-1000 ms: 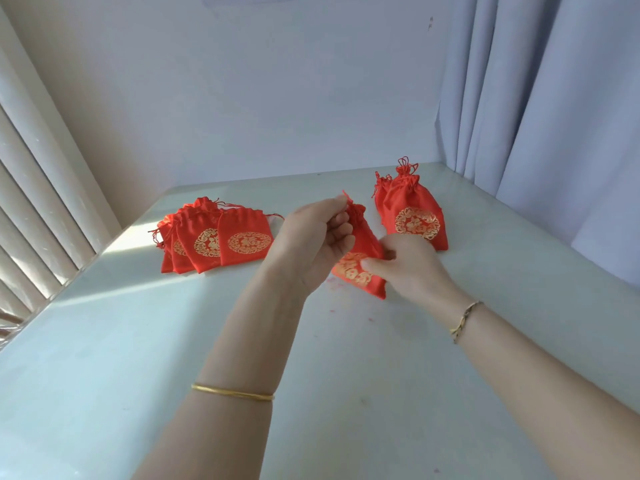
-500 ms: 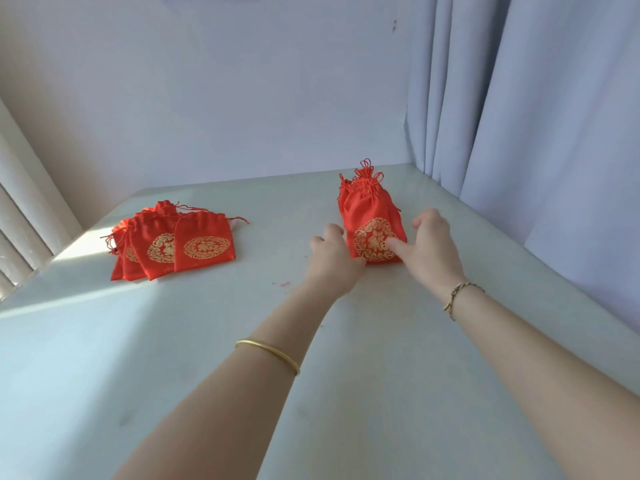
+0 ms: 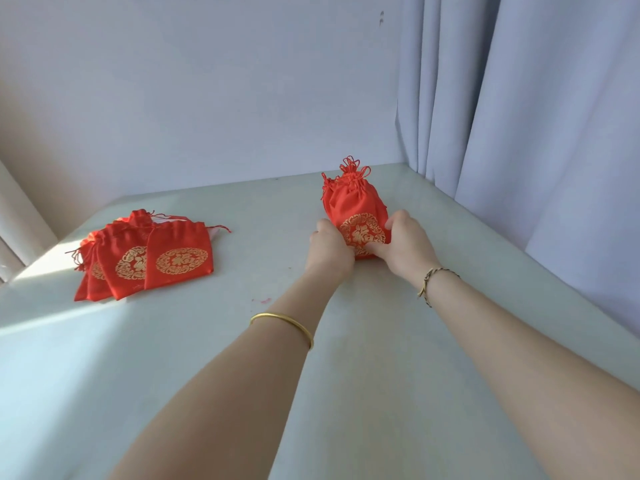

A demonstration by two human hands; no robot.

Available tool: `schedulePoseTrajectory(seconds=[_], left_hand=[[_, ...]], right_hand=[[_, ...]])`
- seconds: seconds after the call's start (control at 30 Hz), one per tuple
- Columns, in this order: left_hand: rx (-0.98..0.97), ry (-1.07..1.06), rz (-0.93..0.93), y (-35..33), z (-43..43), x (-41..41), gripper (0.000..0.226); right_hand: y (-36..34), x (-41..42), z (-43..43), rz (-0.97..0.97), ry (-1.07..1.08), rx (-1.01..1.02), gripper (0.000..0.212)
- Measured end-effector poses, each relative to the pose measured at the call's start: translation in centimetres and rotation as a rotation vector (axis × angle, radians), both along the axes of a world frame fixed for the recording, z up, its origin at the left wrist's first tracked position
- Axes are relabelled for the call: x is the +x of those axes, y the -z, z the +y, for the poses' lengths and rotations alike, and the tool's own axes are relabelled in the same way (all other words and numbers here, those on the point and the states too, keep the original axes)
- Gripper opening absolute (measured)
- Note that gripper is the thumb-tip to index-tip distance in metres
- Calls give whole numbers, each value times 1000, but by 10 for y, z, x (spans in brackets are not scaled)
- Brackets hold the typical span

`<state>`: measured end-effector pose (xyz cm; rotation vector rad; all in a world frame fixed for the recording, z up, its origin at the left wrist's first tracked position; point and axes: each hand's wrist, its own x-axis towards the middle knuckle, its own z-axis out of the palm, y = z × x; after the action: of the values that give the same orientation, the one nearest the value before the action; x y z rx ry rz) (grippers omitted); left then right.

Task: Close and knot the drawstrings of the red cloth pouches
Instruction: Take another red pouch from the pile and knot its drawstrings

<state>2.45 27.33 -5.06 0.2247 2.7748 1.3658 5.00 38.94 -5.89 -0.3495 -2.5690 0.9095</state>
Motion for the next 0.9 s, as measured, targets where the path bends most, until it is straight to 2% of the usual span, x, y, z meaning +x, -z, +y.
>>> schedulePoseTrajectory(seconds=[0.2,0.3,0.37,0.5,0.6,0.73,0.83,0.9], left_hand=[[155,-91,-44,4,-44,0,38],[56,-256,82,2,-93,-2,39],[-34,-444,132,0,-129,-3,38],[-117,-745,99,-8,-196,-5,42],[-186,-708,63,-5,-222,-11,43],[-242,-615,40,0,-231,-24,46],[-302,-592,40,2,-232,-33,45],[-250,-592,17,3,-235,-39,38]], right_hand=[[2,26,-24,156,53,47,38],[-1,28,-57,203,-20,48,30],[-3,23,-87,207,-124,18,30],[-5,5,-151,81,-293,-180,33],[6,-4,-181,31,-329,-337,31],[28,-10,-189,107,-235,-383,19],[30,-11,-185,126,-237,-460,18],[29,-13,-186,126,-235,-464,17]])
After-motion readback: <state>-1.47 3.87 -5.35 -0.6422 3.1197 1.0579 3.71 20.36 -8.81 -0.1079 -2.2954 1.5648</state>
